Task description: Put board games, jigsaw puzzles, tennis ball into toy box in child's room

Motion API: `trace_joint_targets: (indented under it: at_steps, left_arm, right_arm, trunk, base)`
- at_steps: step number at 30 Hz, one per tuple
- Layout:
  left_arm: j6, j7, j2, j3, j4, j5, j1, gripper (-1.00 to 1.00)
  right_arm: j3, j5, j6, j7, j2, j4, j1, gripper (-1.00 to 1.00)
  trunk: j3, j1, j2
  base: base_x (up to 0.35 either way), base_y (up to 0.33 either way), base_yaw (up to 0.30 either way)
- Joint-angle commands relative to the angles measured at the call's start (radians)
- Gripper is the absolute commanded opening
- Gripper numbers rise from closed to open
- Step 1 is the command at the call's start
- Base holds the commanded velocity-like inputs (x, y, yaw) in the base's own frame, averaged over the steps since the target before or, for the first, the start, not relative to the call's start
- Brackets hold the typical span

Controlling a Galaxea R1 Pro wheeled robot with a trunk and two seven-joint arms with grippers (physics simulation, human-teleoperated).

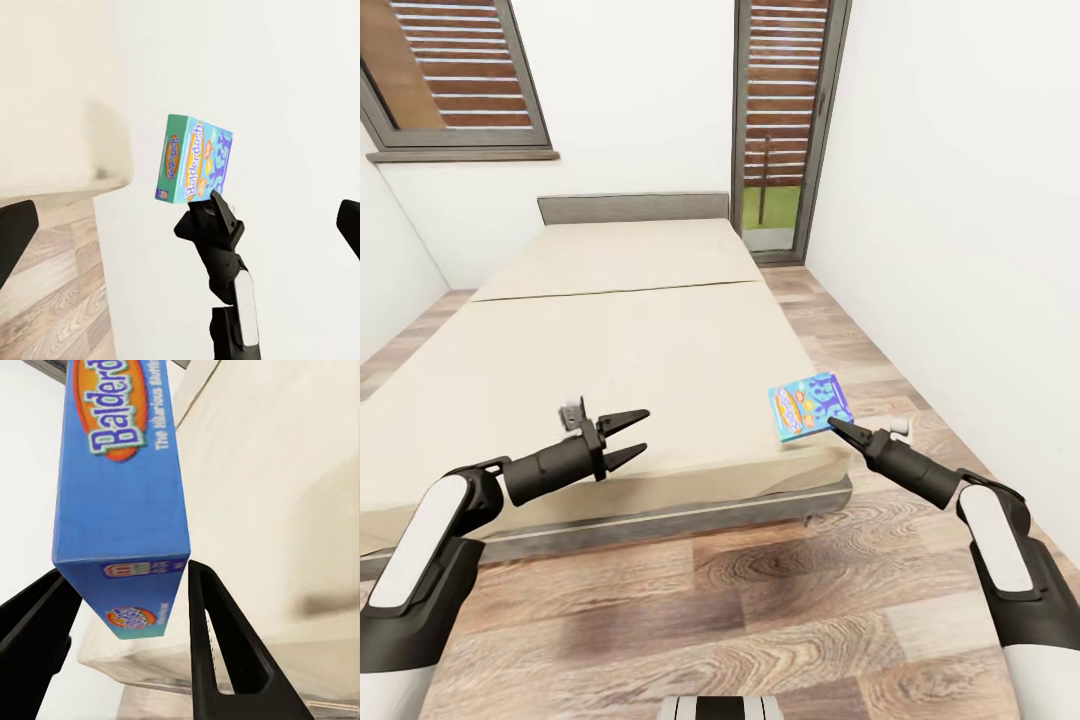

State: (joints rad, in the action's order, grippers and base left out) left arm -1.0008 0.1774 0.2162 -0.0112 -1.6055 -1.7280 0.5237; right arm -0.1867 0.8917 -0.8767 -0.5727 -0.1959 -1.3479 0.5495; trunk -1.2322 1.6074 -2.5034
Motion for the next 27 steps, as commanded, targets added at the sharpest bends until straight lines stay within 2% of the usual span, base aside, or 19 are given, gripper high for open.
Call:
trace_joint_targets:
  at_steps: [1, 11, 16, 20, 21, 24, 25, 27]
  left_arm:
    - [-0.001, 0.010, 0.001, 0.001, -0.001, -0.011, 0.000, 1.00]
    - [-0.002, 0.006, -0.001, 0.000, -0.001, -0.011, -0.003, 1.00]
    - [-0.003, 0.001, -0.013, -0.019, -0.001, -0.011, -0.016, 1.00]
    - [0.000, 0.009, -0.056, -0.092, -0.002, -0.010, -0.038, 1.00]
    - [0.000, 0.009, -0.056, -0.092, -0.002, -0.010, -0.038, 1.00]
    - [0.000, 0.030, -0.082, -0.136, -0.002, -0.001, -0.046, 1.00]
    - [0.000, 0.030, -0.082, -0.136, -0.002, -0.001, -0.046, 1.00]
    - [0.000, 0.044, -0.092, -0.153, -0.002, 0.004, -0.050, 1.00]
  right_arm:
    - [-0.002, -0.002, -0.015, -0.002, -0.002, -0.008, -0.001, -1.00]
    - [-0.005, -0.011, -0.149, 0.022, -0.012, -0.061, -0.007, -1.00]
    - [-0.004, -0.016, -0.171, 0.030, -0.014, -0.100, -0.020, -1.00]
    - [-0.005, -0.045, -0.171, 0.035, -0.029, -0.142, -0.052, -1.00]
    - [-0.005, -0.045, -0.171, 0.035, -0.029, -0.142, -0.052, -1.00]
    - [-0.004, -0.062, -0.171, 0.035, -0.056, -0.164, -0.066, -1.00]
    - [-0.004, -0.062, -0.171, 0.035, -0.056, -0.164, -0.066, -1.00]
    - [-0.004, -0.069, -0.171, 0.035, -0.072, -0.177, -0.071, -1.00]
  trunk:
    - [-0.001, 0.000, 0.000]
    - [0.007, 0.000, 0.000]
    - [0.014, 0.000, 0.000]
    - [0.020, 0.000, 0.000]
    - [0.021, 0.000, 0.000]
    - [0.026, 0.000, 0.000]
    - [0.027, 0.000, 0.000]
    - [0.031, 0.000, 0.000]
  base:
    - [0.000, 0.000, 0.000]
    - [0.000, 0.000, 0.000]
    - [0.000, 0.000, 0.000]
    - [0.000, 0.000, 0.000]
    - [0.000, 0.000, 0.000]
    - [0.000, 0.000, 0.000]
    - [0.000, 0.000, 0.000]
    - [0.000, 0.000, 0.000]
